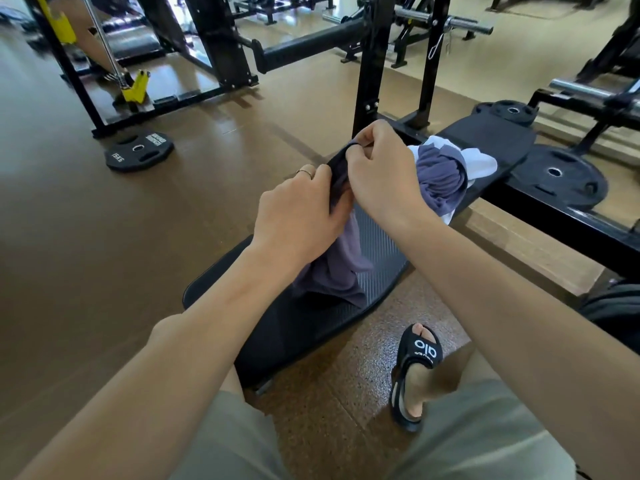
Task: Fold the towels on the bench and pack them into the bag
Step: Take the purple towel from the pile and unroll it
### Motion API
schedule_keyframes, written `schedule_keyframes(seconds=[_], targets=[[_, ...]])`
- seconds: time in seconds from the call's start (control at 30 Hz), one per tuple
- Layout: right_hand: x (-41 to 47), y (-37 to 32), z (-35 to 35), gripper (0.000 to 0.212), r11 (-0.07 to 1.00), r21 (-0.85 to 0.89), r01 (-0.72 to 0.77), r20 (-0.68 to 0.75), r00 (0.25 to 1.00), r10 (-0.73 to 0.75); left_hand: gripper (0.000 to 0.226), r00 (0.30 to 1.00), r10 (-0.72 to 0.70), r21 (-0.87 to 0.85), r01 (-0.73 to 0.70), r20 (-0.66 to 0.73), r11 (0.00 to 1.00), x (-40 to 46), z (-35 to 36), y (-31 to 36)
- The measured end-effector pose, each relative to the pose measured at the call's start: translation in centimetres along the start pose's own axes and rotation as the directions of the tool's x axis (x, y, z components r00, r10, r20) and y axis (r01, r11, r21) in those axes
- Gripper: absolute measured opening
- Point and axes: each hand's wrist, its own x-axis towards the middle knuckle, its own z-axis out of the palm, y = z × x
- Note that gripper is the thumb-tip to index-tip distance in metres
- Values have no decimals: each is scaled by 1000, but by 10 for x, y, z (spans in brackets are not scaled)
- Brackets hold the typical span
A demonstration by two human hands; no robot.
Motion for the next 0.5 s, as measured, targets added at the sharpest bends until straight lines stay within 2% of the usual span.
schedule_keyframes(seconds=[0.17,0.33,0.5], targets=[[3,-11,-3,15,999,-21,50,0,999,-50,37,989,79,91,-68,-123,994,2,7,-1],[3,-14,-4,15,993,-47,106,-10,994,-107,30,987,108,126,-93,-121,988,11,3,-6],[6,-21,-6,7,988,-31,150,-17,989,-150,24,992,48,66,-41,-115,997,16,-4,-2]])
